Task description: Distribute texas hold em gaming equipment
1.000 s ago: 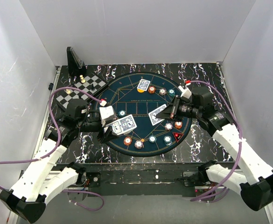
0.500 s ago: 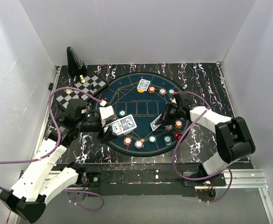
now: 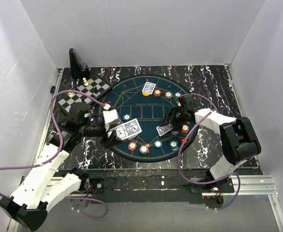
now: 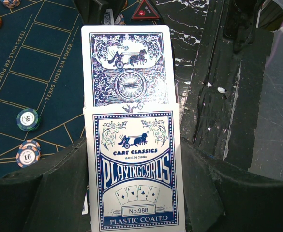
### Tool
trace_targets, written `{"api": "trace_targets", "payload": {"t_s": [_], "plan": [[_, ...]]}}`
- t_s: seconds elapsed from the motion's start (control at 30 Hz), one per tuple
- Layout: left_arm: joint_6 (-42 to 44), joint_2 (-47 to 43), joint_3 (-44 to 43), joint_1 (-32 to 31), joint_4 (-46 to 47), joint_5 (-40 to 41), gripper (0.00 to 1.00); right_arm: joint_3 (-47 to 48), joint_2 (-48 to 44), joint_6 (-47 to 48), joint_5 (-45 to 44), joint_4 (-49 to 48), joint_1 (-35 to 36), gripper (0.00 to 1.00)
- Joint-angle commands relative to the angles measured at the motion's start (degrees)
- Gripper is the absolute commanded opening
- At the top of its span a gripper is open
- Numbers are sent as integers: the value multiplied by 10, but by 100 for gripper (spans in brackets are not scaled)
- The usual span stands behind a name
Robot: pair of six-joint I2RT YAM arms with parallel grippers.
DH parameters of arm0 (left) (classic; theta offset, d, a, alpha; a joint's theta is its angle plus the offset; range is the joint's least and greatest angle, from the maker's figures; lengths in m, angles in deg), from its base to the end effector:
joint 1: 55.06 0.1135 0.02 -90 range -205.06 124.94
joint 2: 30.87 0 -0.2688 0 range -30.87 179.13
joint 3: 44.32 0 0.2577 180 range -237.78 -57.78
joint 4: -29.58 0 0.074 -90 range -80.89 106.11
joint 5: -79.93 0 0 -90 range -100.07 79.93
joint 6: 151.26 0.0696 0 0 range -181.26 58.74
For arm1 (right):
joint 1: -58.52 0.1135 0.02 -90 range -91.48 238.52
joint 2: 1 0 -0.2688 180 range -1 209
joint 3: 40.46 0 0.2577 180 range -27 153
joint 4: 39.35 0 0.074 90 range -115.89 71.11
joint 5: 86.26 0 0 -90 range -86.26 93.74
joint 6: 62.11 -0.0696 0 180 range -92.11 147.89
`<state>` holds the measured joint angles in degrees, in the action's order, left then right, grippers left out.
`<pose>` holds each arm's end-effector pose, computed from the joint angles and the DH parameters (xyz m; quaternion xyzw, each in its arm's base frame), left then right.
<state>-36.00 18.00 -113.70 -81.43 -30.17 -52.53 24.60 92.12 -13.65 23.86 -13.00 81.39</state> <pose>0.1419 -0.1228 0.3270 0.5065 0.6905 -0.3310 0.3963 0.3069 0.1554 0.1474 0.0994 0.9338 0.3011 0.1660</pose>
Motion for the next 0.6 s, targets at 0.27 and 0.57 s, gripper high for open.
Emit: {"api": "trace_targets", "payload": {"t_s": [0.27, 0.57], "plan": [[-6, -8, -22, -2, 12, -15, 0, 37, -158, 26, -123, 136, 4, 77], [-8, -5, -23, -2, 15, -20, 0, 96, -275, -22, -6, 136, 16, 86]]}}
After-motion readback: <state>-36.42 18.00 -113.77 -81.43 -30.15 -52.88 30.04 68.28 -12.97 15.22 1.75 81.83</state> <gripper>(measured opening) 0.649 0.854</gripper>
